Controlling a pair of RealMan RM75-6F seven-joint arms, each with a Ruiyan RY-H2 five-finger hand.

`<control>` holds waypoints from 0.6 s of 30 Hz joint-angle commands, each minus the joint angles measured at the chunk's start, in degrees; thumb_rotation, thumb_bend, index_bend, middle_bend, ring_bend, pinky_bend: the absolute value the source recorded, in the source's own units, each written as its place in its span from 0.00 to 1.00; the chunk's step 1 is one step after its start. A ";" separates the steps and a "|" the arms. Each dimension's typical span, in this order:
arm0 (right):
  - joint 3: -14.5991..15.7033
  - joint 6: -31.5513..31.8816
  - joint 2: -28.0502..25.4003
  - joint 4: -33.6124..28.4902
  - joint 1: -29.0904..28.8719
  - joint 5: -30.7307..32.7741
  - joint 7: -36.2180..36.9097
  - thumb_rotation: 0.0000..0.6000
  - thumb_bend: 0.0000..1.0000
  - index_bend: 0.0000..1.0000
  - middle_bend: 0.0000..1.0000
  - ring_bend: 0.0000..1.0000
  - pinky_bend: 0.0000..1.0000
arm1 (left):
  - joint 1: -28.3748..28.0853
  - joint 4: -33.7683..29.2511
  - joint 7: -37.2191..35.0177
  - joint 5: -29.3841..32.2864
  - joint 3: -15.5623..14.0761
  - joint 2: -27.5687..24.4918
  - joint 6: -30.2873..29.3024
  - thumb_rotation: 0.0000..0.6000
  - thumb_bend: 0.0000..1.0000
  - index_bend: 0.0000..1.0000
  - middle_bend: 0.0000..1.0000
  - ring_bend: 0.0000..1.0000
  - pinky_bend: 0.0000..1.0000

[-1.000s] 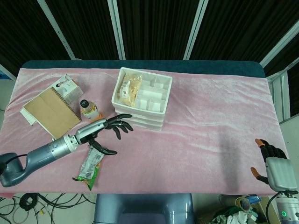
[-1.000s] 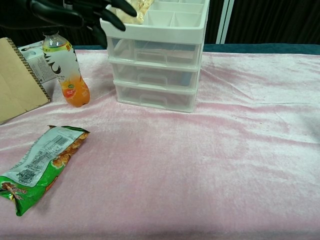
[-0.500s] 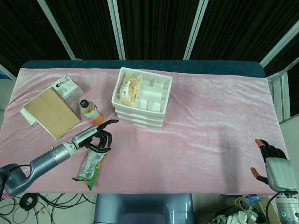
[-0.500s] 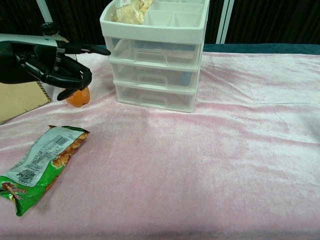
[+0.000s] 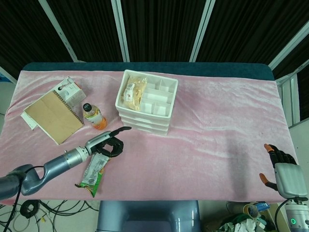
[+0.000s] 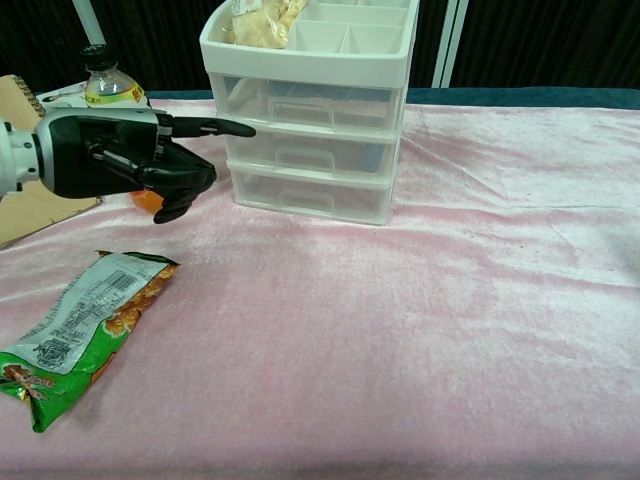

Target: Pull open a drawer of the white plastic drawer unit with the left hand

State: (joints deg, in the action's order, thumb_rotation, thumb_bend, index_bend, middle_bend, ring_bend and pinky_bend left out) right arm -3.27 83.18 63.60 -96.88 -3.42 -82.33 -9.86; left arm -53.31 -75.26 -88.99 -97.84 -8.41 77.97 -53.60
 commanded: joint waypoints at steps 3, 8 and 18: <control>-0.06 0.03 -0.09 -0.08 0.06 0.18 0.10 1.00 0.18 0.14 0.12 0.19 0.20 | -2.14 2.59 -1.59 0.77 1.77 2.50 1.70 1.00 0.47 0.00 0.67 0.67 0.69; -0.25 -0.16 -0.16 -0.14 0.02 0.72 0.20 1.00 0.18 0.14 0.12 0.19 0.20 | -4.01 4.12 -2.38 0.81 2.83 4.14 2.68 1.00 0.47 0.00 0.68 0.67 0.69; -0.29 -0.12 -0.25 -0.20 0.03 0.73 0.25 1.00 0.18 0.14 0.12 0.19 0.20 | -5.70 7.60 -3.52 2.26 3.44 7.55 4.99 1.00 0.47 0.00 0.68 0.67 0.69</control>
State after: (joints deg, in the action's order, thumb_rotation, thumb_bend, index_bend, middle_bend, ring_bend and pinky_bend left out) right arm -3.56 83.06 63.35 -97.09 -3.39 -81.60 -9.61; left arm -58.89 -67.98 -92.31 -95.70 -4.99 85.22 -48.73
